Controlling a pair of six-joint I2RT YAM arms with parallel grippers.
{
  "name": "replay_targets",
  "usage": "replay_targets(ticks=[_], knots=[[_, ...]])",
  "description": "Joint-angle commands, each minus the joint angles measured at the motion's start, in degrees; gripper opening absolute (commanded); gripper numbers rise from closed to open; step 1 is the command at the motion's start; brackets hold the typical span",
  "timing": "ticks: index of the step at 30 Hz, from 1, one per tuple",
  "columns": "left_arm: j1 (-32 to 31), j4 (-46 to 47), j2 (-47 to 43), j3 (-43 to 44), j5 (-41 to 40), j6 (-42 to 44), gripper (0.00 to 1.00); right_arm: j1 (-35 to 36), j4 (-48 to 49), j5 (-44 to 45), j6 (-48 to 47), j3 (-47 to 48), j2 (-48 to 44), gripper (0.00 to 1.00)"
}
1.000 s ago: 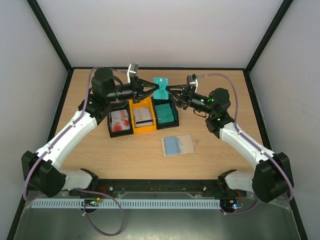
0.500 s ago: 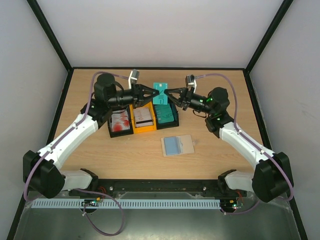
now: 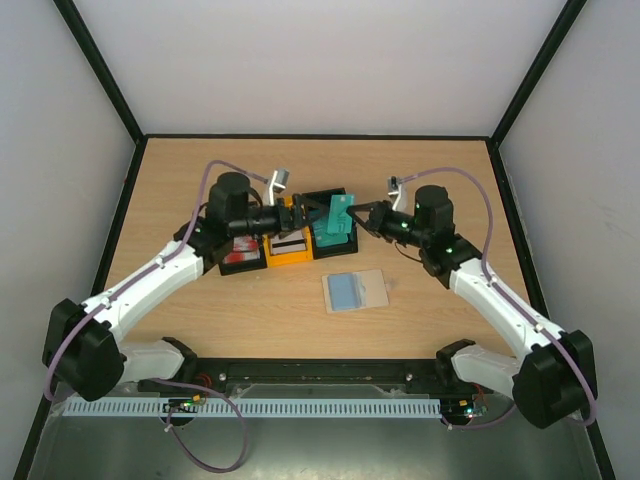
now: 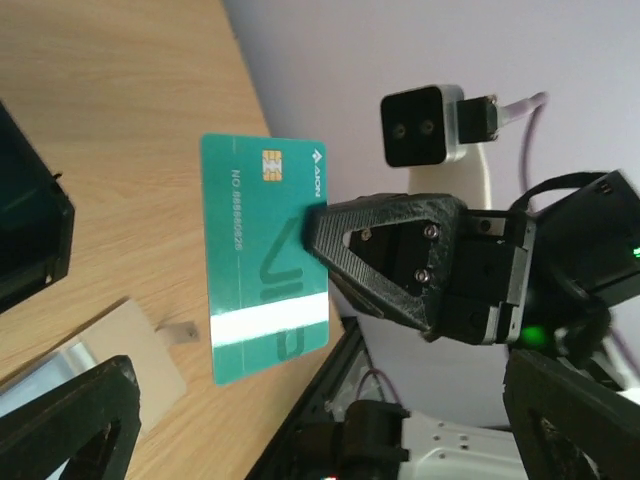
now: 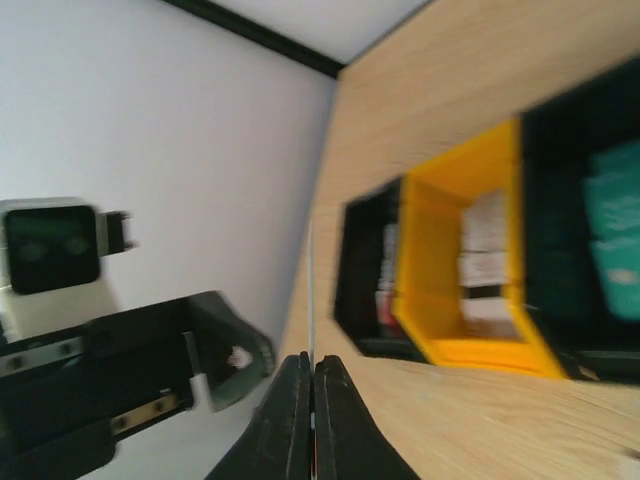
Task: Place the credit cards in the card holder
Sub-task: Pick up the credit card from the storage box.
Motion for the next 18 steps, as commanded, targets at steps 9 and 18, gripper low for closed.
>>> replay_targets(ticks=[9,18], knots=[[-4.78,8.64,3.33,-11.39,-7.66,6.81,1.00,-0.65,-22.65,14.37,-17.32,-5.83,-8.27,0.02],[-9.20,6.65,11.95,-12.51,-11.60,8.22,0.77,-0.65,-25.33,15.68,-18.50,-11.45,-4.00,0.02]])
